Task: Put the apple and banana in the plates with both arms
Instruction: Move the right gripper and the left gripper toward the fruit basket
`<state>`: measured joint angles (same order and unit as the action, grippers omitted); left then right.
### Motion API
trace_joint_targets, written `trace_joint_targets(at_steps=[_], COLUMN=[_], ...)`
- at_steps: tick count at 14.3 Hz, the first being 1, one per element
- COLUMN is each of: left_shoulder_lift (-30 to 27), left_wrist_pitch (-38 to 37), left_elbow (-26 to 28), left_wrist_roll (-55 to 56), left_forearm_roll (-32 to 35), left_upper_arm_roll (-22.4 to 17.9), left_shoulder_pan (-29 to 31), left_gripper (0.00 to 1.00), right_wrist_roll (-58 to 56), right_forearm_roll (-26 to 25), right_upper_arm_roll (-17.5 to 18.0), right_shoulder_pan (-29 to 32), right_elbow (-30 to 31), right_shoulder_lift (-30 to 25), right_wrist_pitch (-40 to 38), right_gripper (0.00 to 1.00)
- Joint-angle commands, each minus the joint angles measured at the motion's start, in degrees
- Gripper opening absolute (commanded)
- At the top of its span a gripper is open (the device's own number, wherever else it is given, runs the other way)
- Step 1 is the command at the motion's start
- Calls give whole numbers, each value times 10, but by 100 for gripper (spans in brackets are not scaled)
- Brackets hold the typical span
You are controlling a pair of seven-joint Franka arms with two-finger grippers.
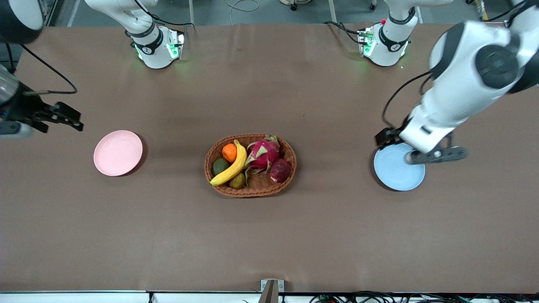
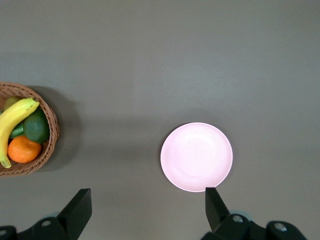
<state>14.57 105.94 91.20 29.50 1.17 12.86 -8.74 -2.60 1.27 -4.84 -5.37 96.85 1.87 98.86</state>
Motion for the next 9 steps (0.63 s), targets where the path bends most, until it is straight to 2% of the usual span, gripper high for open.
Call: trace_joint_targets(at_steps=[1, 4, 6, 9], left_shoulder_lift=[67, 133, 163, 206], left_wrist_pitch=[28, 61, 105, 173], left_elbow=[-47, -86, -90, -91], left_wrist_roll=[115, 269, 359, 447], left_forearm_roll=[0, 0, 0, -2], left_upper_arm_roll=[-2, -3, -3, -3], left_shoulder_pan=[-45, -94, -114, -141], left_gripper=[100, 100, 100, 100], right_wrist_roll=[10, 71, 150, 268], right_forearm_roll=[-1, 8, 30, 30], right_upper_arm_roll=[-2, -2, -2, -3], right_shoulder_pan=[-36, -101, -151, -222], right_elbow=[-25, -24, -25, -26], right_shoulder_lift=[67, 119, 153, 207], right_wrist_pitch=[20, 74, 120, 192], right_gripper=[100, 100, 100, 100])
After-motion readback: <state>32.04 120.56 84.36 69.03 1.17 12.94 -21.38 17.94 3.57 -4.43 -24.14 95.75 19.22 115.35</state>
